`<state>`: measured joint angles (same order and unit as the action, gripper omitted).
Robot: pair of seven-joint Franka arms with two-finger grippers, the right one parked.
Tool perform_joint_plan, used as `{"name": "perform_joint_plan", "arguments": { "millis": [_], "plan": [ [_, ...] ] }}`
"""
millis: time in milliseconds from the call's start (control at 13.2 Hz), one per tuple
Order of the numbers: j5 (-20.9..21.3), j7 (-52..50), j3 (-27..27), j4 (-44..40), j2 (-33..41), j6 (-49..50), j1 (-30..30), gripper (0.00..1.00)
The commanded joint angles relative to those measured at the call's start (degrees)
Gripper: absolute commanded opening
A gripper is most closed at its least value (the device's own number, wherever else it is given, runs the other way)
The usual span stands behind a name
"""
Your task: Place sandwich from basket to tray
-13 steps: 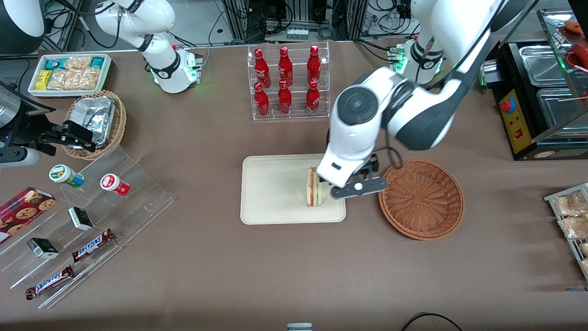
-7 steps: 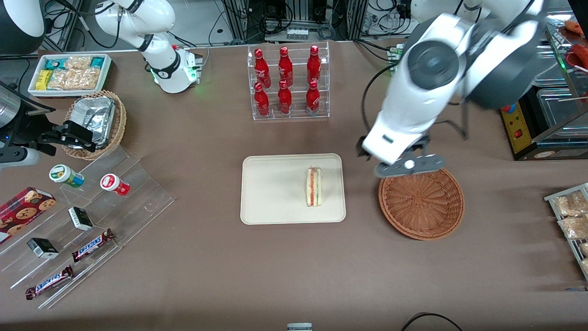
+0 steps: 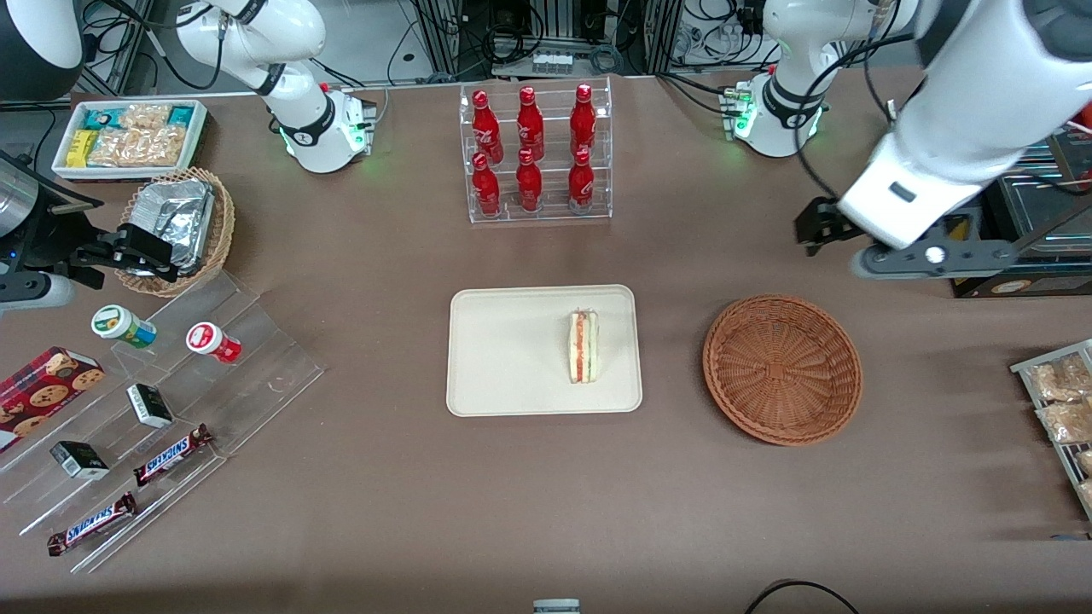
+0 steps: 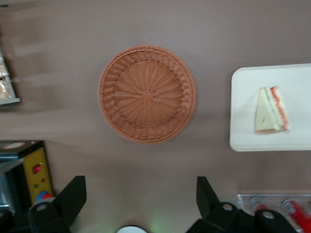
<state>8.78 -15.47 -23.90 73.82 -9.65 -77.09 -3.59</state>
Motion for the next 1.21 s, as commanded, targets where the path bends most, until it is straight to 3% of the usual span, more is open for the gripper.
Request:
{"name": "perform_joint_plan", "arguments": {
  "millis": [0,377,528,1132],
  "plan": [
    [-1.39,6.05,3.93,5.09,5.68,1.06,-0.8,1.0],
    [-1.75,9.94,6.67,9.14,7.98,5.63,-0.19,1.0],
    [-1.75,9.67,10.52,9.68,7.11,5.28,5.42,1.0],
    [-6.66,9.67,11.76,9.5,7.54,5.19,5.44,1.0]
  ]
}}
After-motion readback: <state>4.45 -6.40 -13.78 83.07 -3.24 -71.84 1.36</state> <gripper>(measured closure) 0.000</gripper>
